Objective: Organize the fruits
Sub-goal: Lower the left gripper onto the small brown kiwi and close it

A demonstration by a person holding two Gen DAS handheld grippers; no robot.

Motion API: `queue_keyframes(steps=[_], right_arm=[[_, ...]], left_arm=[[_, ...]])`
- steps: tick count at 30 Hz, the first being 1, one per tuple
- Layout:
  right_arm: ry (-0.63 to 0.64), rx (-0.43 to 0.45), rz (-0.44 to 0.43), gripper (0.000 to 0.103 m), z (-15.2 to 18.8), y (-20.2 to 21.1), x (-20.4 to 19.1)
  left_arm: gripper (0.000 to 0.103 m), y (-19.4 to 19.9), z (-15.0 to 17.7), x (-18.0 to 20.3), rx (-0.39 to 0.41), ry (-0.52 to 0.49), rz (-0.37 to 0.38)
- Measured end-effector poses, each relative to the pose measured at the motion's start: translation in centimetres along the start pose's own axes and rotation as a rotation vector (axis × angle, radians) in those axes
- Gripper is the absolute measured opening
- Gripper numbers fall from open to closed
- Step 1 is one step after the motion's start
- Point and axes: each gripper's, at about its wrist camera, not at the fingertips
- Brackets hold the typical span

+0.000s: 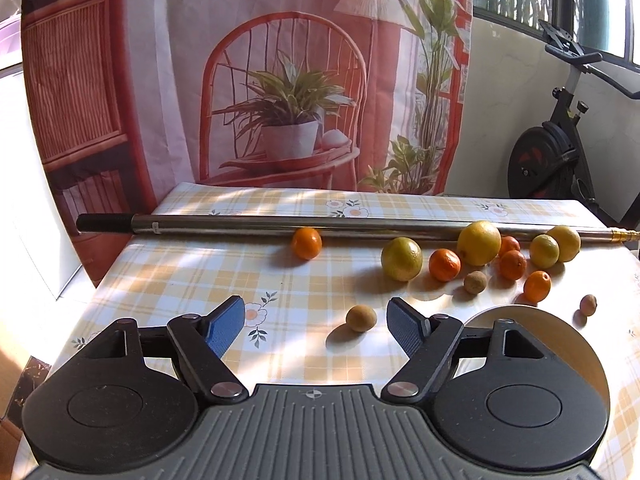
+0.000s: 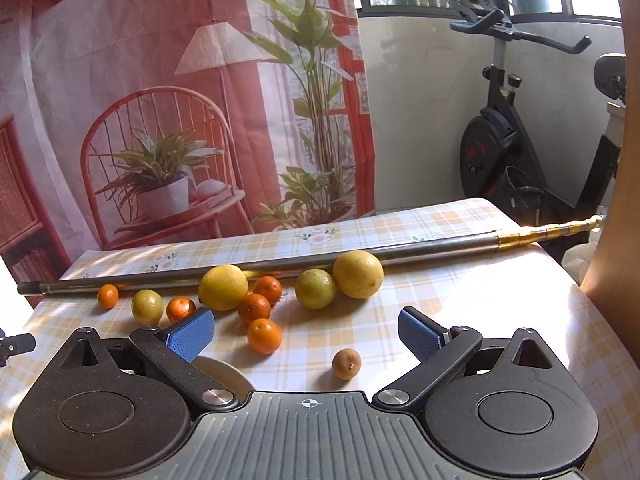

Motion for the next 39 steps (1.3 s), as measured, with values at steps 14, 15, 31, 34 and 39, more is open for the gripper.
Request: queue_keyframes(steps=[14, 15, 31, 34, 39], right_arm=[[-0.040, -0.021, 0.034, 0.093, -2.6, -3.4, 1.4], [-0.057, -0.029, 0.018, 0.093, -2.7, -3.8, 1.6], [-0.152, -0.105, 0.017, 0.092, -1.5, -6.1, 3.8], [-0.170, -0.117, 0.012, 0.092, -1.2, -6.5, 4.2], [-0.146, -0.098, 0.023, 0.091, -1.2, -6.9, 4.6]], left_arm=[[0.073, -5.9, -3.7, 0.6, -0.057, -0.071, 0.114], [0.073, -6.5, -3.3, 0.8, -0.076, -0.079, 0.122], [0.030, -11.9, -2.1, 2.4, -0.215, -0.103, 0.125], [0.030, -11.6, -2.1, 2.3, -0.217, -0.098, 0.112], [0.030, -10.0, -2.0, 2.2, -0.180, -0.084, 0.112]])
Point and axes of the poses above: each gripper's, at about its wrist camera, not at the fingertips, and y roughly against the way its jaws point, x to its right, z to its underside, and after that the axes turned 13 degrees about -x, right-handed
